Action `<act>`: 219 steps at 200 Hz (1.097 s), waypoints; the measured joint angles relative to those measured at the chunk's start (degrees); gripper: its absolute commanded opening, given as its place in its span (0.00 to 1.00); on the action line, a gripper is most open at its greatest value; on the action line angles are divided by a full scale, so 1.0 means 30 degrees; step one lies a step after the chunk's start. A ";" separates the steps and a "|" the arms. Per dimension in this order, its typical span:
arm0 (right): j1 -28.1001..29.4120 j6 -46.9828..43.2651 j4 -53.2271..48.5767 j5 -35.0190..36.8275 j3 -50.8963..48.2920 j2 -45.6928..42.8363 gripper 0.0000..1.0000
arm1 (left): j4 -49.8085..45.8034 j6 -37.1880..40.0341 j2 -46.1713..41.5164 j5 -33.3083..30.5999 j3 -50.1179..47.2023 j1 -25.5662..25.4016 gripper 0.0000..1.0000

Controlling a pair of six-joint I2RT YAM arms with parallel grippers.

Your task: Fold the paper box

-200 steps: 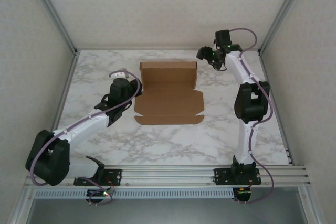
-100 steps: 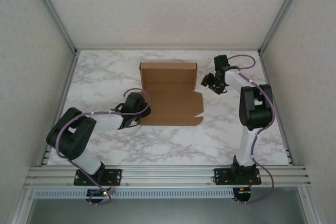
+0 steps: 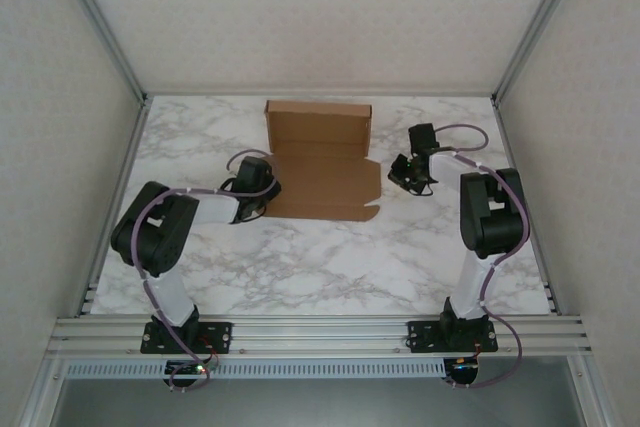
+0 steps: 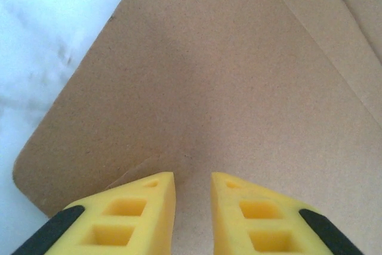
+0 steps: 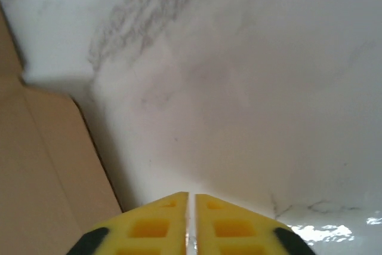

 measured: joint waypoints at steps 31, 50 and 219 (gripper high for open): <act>0.0605 -0.0117 0.0787 -0.0590 -0.0656 -0.0109 0.00 | 0.0022 0.0066 0.0576 -0.0321 0.0634 0.0138 0.22; 0.0656 -0.0277 0.1217 -0.0998 -0.0656 -0.0124 0.00 | 0.0051 0.0117 0.0597 -0.0408 0.0634 0.0131 0.21; 0.2186 -0.2302 -0.0153 -0.0160 0.3818 0.3147 0.00 | -0.1370 0.1982 0.0291 -0.0153 0.0998 0.0270 0.22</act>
